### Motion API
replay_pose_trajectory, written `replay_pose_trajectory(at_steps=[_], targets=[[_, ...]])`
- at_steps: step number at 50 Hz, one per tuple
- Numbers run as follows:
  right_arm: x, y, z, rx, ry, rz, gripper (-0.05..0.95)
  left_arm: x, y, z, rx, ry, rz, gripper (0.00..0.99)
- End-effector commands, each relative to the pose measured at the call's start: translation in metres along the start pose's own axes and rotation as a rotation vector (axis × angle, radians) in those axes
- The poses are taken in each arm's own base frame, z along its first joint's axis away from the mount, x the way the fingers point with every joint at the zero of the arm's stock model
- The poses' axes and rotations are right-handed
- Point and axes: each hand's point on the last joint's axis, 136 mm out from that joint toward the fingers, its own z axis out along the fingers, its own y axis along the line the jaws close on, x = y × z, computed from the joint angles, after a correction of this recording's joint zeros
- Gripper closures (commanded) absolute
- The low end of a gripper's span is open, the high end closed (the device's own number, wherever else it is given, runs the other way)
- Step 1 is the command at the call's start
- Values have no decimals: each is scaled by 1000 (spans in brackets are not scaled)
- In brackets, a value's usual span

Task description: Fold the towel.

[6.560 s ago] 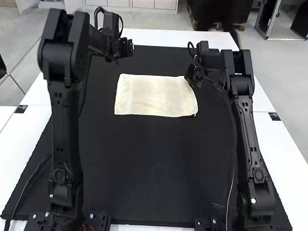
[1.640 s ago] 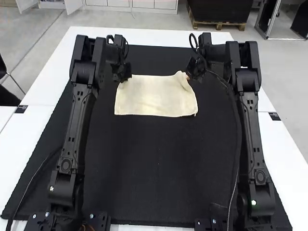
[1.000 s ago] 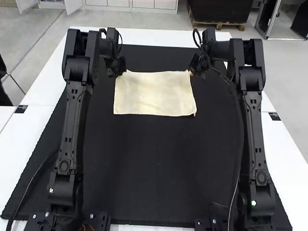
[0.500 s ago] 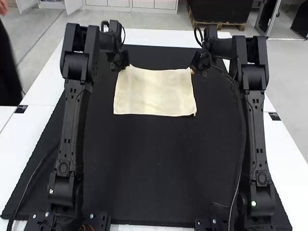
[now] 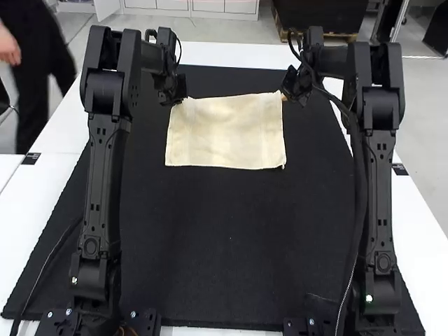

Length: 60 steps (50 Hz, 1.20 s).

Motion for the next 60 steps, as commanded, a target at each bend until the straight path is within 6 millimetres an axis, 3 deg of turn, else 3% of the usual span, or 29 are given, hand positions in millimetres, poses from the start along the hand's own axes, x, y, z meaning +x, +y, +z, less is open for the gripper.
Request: replay_pose_trajectory(at_steps=[1, 22, 37, 60], targets=[[-14, 3, -23, 2, -41, -12, 915, -24, -17, -30, 36, -62, 9, 979], [-5, 4, -43, 5, -36, -10, 915, -16, -24, -50, 44, -59, 12, 979], [-2, 6, -58, 1, -42, -12, 915, 7, -40, -65, 63, -35, 36, 979], [13, 2, -78, 9, -31, -3, 915, 26, -27, -81, 47, -16, 24, 979]])
